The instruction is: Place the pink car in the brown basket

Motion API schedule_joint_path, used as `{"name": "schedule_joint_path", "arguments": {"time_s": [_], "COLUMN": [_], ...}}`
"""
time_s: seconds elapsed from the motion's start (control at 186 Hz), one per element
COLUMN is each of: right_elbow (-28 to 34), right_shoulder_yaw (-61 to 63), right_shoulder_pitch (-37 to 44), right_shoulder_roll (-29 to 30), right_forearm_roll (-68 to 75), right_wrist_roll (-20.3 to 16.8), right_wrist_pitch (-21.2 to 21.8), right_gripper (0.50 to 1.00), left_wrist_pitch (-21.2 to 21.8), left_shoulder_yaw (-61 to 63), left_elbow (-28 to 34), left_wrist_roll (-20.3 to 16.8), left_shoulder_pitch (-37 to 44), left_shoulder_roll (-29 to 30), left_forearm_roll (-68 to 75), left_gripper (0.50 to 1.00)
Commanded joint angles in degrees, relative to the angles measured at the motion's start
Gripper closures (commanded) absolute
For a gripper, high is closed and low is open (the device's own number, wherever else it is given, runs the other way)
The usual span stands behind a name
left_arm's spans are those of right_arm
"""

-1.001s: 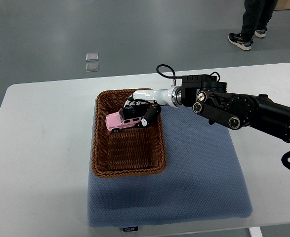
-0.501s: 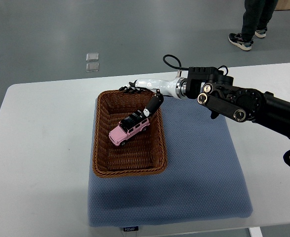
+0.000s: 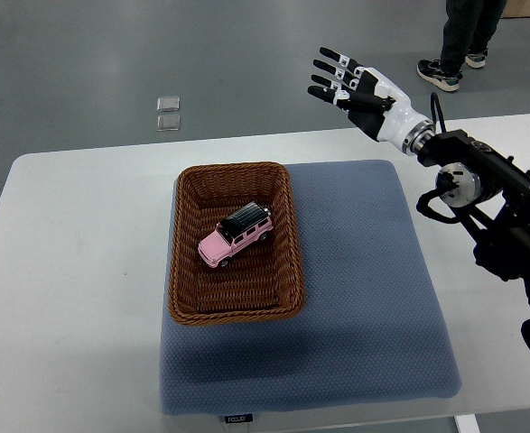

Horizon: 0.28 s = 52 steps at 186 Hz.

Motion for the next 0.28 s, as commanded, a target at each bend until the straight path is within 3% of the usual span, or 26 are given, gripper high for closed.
{"name": "schedule_joint_path", "arguments": {"time_s": [0.0, 0.145, 0.275], "right_elbow": [-0.4, -3.6, -6.2], "right_shoulder_yaw": [1.6, 1.5, 1.7], "right_shoulder_pitch": [-3.9, -6.7, -6.7], "right_shoulder_roll": [0.0, 0.6, 2.2], "right_forearm_roll": [7.9, 14.0, 14.2], "right_wrist_roll": [1.6, 6.3, 7.5], "right_wrist_pitch": [0.1, 0.3, 0.2], "right_gripper": [0.587, 0.587, 0.587], "left_wrist_pitch": [0.0, 0.0, 0.0], "left_shoulder_yaw": [0.0, 0.0, 0.0], "left_elbow": [-0.2, -0.4, -0.3], "left_wrist_roll": [0.0, 0.0, -0.1], "left_shoulder_pitch": [0.0, 0.0, 0.0], "left_shoulder_roll": [0.0, 0.0, 0.0], "left_forearm_roll": [0.0, 0.0, 0.0], "left_gripper": [0.500, 0.500, 0.500]}}
